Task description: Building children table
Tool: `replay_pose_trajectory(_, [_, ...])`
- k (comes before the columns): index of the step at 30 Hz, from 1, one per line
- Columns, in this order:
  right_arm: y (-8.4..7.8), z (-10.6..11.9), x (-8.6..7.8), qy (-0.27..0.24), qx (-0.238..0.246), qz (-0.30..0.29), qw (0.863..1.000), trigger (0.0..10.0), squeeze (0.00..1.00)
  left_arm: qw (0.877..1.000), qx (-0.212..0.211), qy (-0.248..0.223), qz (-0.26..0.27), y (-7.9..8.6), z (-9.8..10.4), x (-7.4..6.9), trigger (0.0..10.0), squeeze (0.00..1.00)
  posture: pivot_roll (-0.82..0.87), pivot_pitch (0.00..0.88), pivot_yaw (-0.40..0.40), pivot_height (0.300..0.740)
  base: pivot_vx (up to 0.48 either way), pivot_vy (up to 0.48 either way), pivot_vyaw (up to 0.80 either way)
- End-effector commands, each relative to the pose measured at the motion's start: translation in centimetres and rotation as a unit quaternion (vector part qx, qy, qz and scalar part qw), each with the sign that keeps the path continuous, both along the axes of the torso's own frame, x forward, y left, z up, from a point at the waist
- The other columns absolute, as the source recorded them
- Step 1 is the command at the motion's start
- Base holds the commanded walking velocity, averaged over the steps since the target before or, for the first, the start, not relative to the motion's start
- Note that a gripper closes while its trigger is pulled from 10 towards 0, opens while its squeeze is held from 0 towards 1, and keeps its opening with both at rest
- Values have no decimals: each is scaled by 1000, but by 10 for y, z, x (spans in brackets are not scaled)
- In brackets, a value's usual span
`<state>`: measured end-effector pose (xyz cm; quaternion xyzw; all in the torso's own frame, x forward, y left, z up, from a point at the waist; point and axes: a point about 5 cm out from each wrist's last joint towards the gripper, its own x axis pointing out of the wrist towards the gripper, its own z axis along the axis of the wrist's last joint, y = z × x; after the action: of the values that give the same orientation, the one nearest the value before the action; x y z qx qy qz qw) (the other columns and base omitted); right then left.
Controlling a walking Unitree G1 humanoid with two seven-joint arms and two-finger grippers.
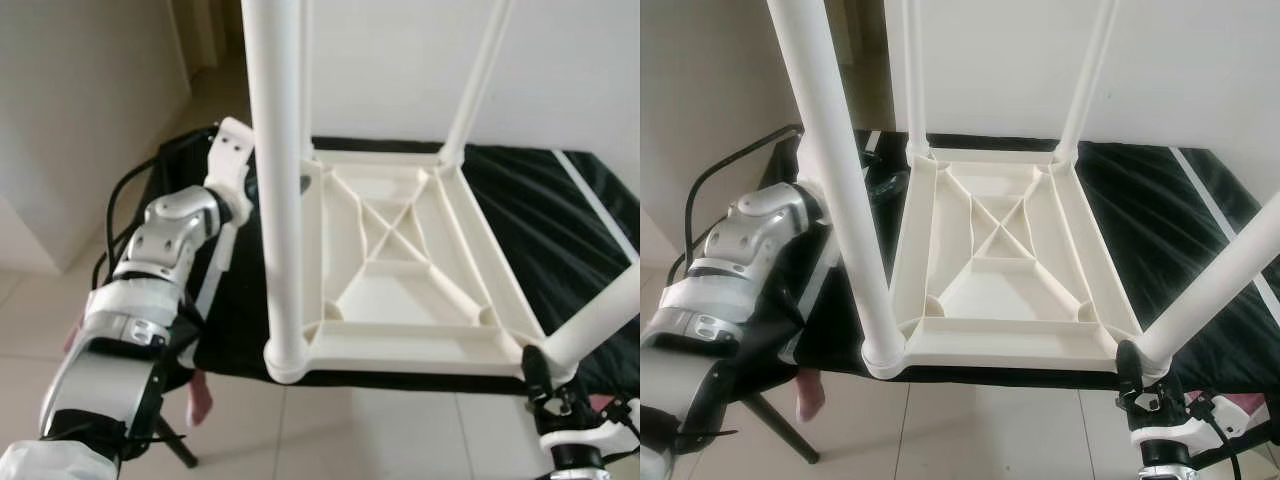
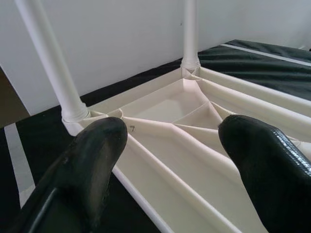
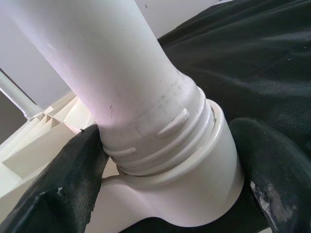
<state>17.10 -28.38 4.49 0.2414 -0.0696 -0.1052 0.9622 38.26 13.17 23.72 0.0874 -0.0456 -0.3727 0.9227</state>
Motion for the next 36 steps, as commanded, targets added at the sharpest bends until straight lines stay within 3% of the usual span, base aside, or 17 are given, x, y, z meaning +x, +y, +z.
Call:
replay_pose_trajectory(1, [98, 138, 3, -157, -96, 123, 975, 10000, 0, 997, -9, -4, 81, 9, -5, 5, 10000, 0, -88, 133, 84, 740, 0, 0, 0])
replay_pose_trajectory(36, [98, 138, 3, -157, -96, 123, 975, 10000, 0, 997, -9, -4, 81, 9, -5, 5, 10000, 0, -88, 133, 84, 740, 0, 0, 0])
